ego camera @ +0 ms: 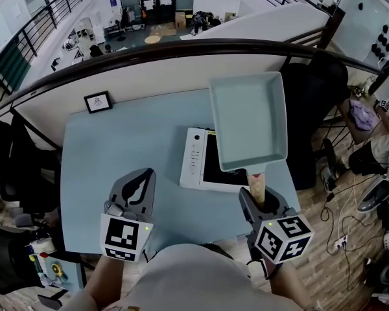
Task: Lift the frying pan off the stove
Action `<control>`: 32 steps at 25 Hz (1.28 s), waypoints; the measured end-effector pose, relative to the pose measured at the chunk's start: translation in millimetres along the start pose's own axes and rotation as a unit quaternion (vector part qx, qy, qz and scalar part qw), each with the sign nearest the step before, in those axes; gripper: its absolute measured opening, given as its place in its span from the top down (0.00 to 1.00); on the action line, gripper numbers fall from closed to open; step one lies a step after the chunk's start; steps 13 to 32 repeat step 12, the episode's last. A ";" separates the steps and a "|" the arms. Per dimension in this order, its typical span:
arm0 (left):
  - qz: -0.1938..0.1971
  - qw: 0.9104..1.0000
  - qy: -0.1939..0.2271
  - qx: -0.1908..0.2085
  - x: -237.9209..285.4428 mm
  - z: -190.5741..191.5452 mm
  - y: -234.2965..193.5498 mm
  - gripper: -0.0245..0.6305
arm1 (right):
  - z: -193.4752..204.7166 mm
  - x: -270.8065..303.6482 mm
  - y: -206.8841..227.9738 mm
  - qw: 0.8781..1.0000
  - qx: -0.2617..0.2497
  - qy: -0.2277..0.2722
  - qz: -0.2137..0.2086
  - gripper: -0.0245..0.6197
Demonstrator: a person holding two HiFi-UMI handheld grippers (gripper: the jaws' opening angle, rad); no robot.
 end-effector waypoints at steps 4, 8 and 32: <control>-0.004 1.000 -0.002 -0.002 -2.8 0.4 -0.6 0.96 | -0.5 -0.7 -1.4 1.000 0.001 -0.001 -0.004 0.75; -0.004 1.000 -0.004 -0.001 -2.9 1.3 -0.7 0.96 | -0.9 0.1 -1.6 1.000 0.003 0.000 -0.006 0.75; -0.003 1.000 -0.005 -0.004 -3.1 2.0 -1.9 0.96 | -0.4 2.8 -2.2 1.000 0.002 -0.002 -0.006 0.75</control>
Point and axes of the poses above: the fingertips, and each gripper's own axes: x forward along the fingers, y to its right, z out of its underside, the point moved 3 cm from there along -x, backward along the fingers, and after that the axes turned 9 degrees about x, right-handed, at the moved point
